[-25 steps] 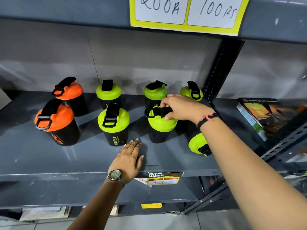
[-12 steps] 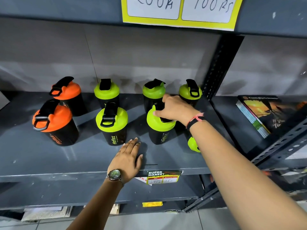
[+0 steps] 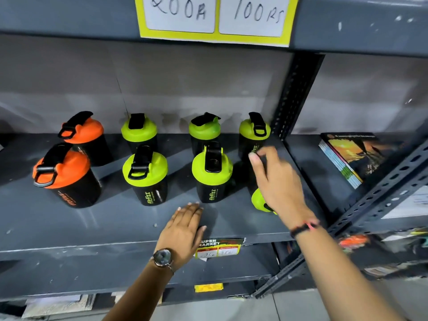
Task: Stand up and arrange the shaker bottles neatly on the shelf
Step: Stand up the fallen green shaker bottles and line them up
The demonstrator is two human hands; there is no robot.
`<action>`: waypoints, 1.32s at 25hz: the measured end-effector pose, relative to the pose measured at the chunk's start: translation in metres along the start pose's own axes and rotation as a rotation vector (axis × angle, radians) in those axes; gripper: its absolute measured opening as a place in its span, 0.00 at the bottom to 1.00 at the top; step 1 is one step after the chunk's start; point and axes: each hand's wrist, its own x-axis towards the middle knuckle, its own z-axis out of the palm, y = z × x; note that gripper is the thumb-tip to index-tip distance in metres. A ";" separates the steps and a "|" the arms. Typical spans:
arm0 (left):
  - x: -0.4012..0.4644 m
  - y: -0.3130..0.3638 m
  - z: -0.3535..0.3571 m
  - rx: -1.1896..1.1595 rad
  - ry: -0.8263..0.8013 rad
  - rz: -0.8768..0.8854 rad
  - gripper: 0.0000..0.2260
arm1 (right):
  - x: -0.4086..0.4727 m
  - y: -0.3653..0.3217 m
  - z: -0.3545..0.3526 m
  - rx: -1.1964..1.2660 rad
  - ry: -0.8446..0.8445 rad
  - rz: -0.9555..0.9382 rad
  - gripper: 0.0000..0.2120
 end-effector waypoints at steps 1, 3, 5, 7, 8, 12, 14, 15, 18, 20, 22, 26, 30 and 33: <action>0.002 0.011 0.003 0.024 -0.008 0.057 0.20 | -0.019 0.021 -0.005 0.001 -0.011 -0.057 0.23; 0.014 0.029 0.012 0.020 0.011 0.139 0.17 | -0.051 0.062 -0.001 -0.137 -0.121 -0.162 0.26; 0.031 0.043 0.023 -0.066 0.023 0.129 0.18 | -0.066 0.091 0.012 -0.243 -0.214 -0.178 0.31; 0.047 0.051 0.035 -0.125 -0.018 0.088 0.21 | -0.068 0.103 0.023 -0.207 -0.181 -0.137 0.30; 0.053 0.053 0.041 -0.134 -0.023 0.085 0.22 | -0.067 0.105 0.027 -0.189 -0.142 -0.125 0.28; 0.063 0.052 0.053 -0.150 -0.032 0.109 0.23 | -0.063 0.106 0.025 -0.167 -0.040 -0.132 0.19; 0.063 0.051 0.055 -0.161 -0.019 0.112 0.22 | -0.048 0.101 0.011 -0.143 0.007 -0.120 0.18; 0.063 0.050 0.056 -0.165 -0.011 0.111 0.22 | -0.035 0.097 0.001 -0.137 0.003 -0.116 0.18; 0.063 0.050 0.055 -0.170 0.006 0.113 0.22 | 0.015 0.084 -0.022 -0.154 -0.164 -0.168 0.18; 0.063 0.050 0.054 -0.170 0.010 0.115 0.22 | 0.044 0.074 -0.025 -0.157 -0.336 -0.191 0.19; 0.064 0.050 0.054 -0.171 0.007 0.116 0.22 | 0.062 0.065 -0.022 -0.153 -0.510 -0.155 0.18; 0.063 0.050 0.055 -0.172 0.015 0.123 0.22 | 0.078 0.060 -0.027 -0.148 -0.650 -0.109 0.17; 0.063 0.050 0.055 -0.183 0.026 0.119 0.22 | 0.077 0.057 -0.026 -0.210 -0.617 -0.108 0.21; 0.063 0.050 0.055 -0.184 0.024 0.115 0.23 | 0.070 0.051 -0.019 -0.164 -0.618 -0.019 0.23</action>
